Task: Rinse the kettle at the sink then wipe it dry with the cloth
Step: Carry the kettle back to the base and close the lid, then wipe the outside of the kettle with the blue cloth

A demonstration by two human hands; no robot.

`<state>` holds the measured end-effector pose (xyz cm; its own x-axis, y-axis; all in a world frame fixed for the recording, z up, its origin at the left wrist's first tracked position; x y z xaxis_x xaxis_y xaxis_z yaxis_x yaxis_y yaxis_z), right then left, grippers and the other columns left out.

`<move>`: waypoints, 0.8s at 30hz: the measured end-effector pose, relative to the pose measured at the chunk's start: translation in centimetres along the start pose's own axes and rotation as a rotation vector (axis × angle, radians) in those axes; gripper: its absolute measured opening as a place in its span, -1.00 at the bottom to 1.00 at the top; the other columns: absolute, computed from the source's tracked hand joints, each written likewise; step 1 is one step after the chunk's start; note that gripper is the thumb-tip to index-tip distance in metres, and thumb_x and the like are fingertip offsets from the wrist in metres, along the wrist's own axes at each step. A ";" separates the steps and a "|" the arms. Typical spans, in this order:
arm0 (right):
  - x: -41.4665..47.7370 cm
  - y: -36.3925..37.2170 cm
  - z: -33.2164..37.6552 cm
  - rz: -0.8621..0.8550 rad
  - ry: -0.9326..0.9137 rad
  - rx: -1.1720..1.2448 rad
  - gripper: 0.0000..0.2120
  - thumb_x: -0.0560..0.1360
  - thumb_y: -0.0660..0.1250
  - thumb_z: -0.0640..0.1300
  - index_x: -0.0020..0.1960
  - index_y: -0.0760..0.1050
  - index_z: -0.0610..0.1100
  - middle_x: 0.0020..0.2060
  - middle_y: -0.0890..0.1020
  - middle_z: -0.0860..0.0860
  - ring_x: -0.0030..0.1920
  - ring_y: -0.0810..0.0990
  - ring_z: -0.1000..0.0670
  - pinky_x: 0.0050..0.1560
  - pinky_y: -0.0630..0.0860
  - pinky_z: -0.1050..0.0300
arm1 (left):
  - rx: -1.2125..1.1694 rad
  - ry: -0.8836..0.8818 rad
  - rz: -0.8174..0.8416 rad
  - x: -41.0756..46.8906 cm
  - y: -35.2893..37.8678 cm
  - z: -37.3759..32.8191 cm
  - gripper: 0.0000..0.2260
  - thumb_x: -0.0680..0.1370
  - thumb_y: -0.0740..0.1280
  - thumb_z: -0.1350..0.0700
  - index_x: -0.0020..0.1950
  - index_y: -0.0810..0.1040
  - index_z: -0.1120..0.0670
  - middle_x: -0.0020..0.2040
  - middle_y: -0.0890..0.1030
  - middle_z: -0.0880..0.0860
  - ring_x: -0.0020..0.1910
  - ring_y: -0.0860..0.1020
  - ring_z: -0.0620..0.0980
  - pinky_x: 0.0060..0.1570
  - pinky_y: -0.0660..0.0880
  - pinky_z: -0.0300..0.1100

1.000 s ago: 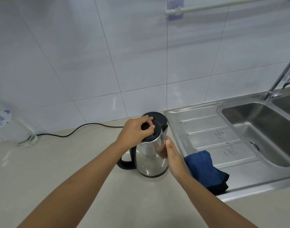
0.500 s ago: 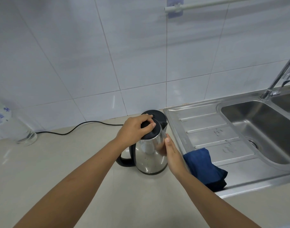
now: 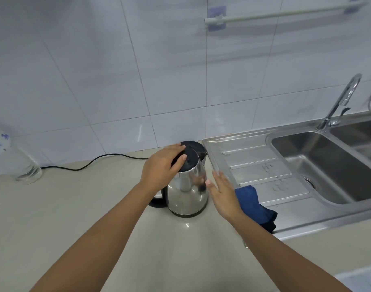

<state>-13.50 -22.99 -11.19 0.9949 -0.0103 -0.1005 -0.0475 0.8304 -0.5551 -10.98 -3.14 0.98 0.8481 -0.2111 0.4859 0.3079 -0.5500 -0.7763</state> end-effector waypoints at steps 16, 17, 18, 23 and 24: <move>-2.1 -3.4 -9.4 -0.108 0.220 -0.711 -0.31 0.61 0.10 0.27 0.64 -0.07 0.12 0.62 0.00 -0.15 0.37 0.39 -0.24 0.39 0.32 -0.13 | -0.223 -0.488 -0.263 -5.3 0.3 5.6 -0.57 0.38 0.28 -0.43 -0.16 0.46 -0.07 -0.33 0.55 -0.16 -0.29 0.54 -0.18 -0.34 0.37 -0.27; -2.1 -3.4 -9.4 -0.124 0.202 -0.720 -0.32 0.61 0.11 0.25 0.64 -0.05 0.10 0.61 0.04 -0.16 0.34 0.42 -0.22 0.33 0.38 -0.09 | -0.226 -0.498 -0.268 -5.3 0.4 5.7 -0.56 0.37 0.29 -0.43 -0.20 0.45 -0.05 -0.36 0.54 -0.14 -0.32 0.52 -0.17 -0.35 0.37 -0.25; -2.1 -3.4 -9.4 -0.137 0.183 -0.732 -0.33 0.62 0.12 0.23 0.64 -0.03 0.09 0.60 0.08 -0.16 0.31 0.44 -0.20 0.28 0.41 -0.04 | -0.235 -0.509 -0.274 -5.4 0.5 5.9 -0.56 0.37 0.31 -0.42 -0.22 0.44 -0.04 -0.37 0.53 -0.12 -0.34 0.51 -0.15 -0.36 0.38 -0.23; -1.9 -4.1 -8.6 -0.171 0.134 -0.605 -0.39 0.64 0.21 0.05 0.62 0.08 0.03 0.56 0.22 -0.15 0.28 0.50 -0.18 0.25 0.48 -0.03 | -0.361 -0.544 -0.316 -6.0 0.6 6.5 -0.59 0.33 0.40 -0.35 -0.27 0.49 -0.01 -0.40 0.53 -0.04 -0.39 0.48 -0.10 -0.32 0.44 -0.21; -2.1 -4.1 -8.1 -0.205 0.120 -0.486 -0.40 0.63 0.24 0.02 0.61 0.13 0.02 0.54 0.26 -0.13 0.25 0.52 -0.19 0.22 0.51 -0.05 | -0.377 -0.550 -0.321 -6.1 0.7 6.5 -0.59 0.33 0.41 -0.34 -0.28 0.49 0.00 -0.42 0.52 -0.02 -0.40 0.46 -0.09 -0.33 0.45 -0.18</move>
<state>-16.11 -30.93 -15.37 0.9722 -0.2324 -0.0275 0.0828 0.4513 -0.8885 -13.17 3.05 -5.13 0.8651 0.3883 0.3175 0.4924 -0.7778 -0.3906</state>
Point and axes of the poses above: each hand's wrist, its own x-axis towards the middle knuckle, its own y-axis out of the palm, z = x × y, the point moved 5 cm from there along x, towards the middle knuckle
